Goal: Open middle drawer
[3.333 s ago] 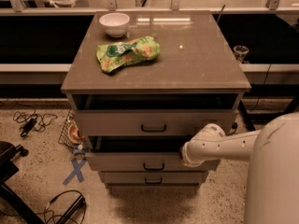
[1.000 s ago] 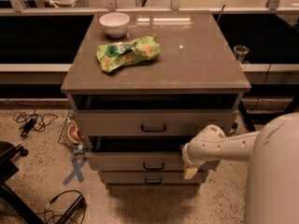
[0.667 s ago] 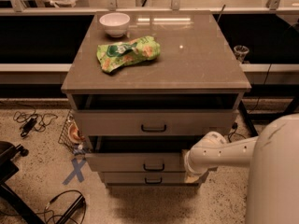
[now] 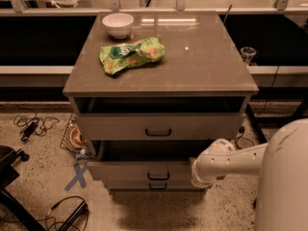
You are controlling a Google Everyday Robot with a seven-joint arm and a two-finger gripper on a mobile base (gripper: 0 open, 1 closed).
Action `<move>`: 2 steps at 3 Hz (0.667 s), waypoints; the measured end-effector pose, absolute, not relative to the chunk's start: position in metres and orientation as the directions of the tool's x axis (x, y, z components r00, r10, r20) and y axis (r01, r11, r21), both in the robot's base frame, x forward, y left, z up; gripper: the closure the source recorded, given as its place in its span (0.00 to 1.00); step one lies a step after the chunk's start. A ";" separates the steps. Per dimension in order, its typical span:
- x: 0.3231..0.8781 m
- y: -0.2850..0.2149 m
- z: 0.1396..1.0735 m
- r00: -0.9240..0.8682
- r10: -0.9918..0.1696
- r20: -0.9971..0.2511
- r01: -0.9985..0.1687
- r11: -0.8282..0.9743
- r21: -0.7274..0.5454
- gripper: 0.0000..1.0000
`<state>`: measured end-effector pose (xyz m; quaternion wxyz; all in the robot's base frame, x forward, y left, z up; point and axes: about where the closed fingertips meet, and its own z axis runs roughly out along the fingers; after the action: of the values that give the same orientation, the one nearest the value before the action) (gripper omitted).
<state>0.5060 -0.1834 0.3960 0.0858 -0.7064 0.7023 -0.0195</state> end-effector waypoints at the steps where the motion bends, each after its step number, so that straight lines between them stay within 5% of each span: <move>1: 0.506 -0.183 0.396 0.013 -0.996 -0.093 -0.989 0.001 -0.149 1.00; 2: 0.506 -0.183 0.398 0.013 -0.996 -0.093 -0.989 0.001 -0.148 1.00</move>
Offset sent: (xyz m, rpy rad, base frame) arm -0.3125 -0.0830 0.1410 -0.4854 0.5232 -0.0789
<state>0.5059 -0.1834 0.3982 0.0856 -0.7064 0.7023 -0.0195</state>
